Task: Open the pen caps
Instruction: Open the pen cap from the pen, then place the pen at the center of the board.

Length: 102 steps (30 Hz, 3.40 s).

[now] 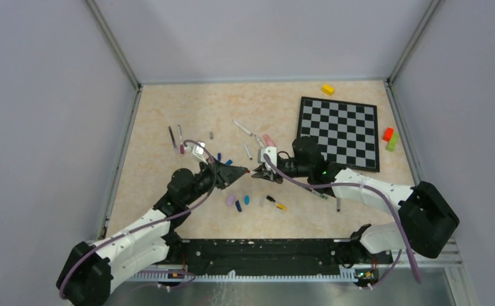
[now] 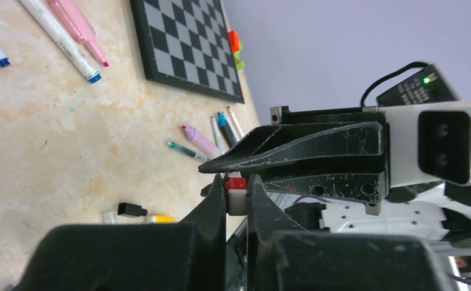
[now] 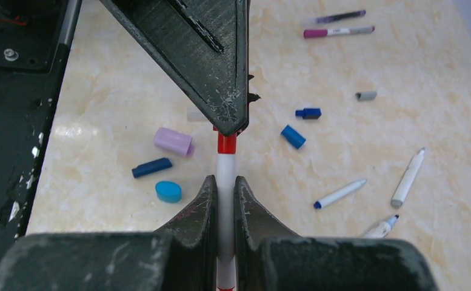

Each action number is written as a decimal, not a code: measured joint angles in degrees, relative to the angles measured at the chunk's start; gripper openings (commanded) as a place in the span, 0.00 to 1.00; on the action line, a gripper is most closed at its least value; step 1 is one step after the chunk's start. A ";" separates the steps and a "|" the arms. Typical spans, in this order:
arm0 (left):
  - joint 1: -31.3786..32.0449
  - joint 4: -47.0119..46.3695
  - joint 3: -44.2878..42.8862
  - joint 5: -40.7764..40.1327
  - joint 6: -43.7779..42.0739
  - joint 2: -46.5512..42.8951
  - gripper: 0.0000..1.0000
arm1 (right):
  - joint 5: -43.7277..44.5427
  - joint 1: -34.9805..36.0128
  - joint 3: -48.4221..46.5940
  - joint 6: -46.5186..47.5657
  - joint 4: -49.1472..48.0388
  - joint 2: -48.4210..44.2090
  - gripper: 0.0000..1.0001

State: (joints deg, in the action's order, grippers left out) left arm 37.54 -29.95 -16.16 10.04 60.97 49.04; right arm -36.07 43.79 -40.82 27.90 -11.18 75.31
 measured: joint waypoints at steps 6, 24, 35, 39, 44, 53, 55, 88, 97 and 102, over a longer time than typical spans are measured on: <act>-11.30 -0.31 0.76 12.98 4.20 -3.89 0.00 | -0.42 1.20 -2.19 -1.01 -5.49 2.05 0.00; -25.77 2.47 2.73 11.96 9.07 -11.78 0.00 | -1.44 -3.54 -0.35 -1.90 -1.14 3.58 0.00; -29.90 1.95 2.25 10.45 8.17 -6.56 0.00 | 2.62 -7.23 1.11 -4.66 4.63 5.03 0.00; -30.08 8.20 -2.60 14.49 0.85 -0.57 0.00 | 5.20 -11.50 1.07 -11.61 -0.11 5.09 0.00; -30.21 17.46 -5.70 16.22 -8.92 0.98 0.00 | 9.03 -12.87 -7.06 -18.36 -0.81 12.31 0.00; -30.40 29.75 -7.69 12.92 -21.31 -4.04 0.00 | 12.07 -12.87 -35.63 -26.49 1.46 34.67 0.00; -30.45 31.76 -8.24 11.85 -23.37 -4.35 0.00 | 12.70 -12.87 -41.29 -27.78 2.60 39.21 0.00; -30.71 37.33 -11.91 7.63 -30.91 -2.82 0.01 | 15.56 -14.53 -70.47 -33.40 15.61 66.23 0.24; -30.71 37.33 -11.91 10.08 -29.64 -3.32 0.03 | 13.68 -15.13 -70.69 -34.18 16.59 66.20 0.28; -30.73 36.79 -11.91 12.48 -29.14 -2.56 0.05 | 13.38 -15.65 -70.53 -34.16 18.43 65.26 0.31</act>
State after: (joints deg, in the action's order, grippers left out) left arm 6.81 6.83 -28.08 22.52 31.83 46.48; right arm -22.70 28.14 -111.35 -6.26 7.25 140.57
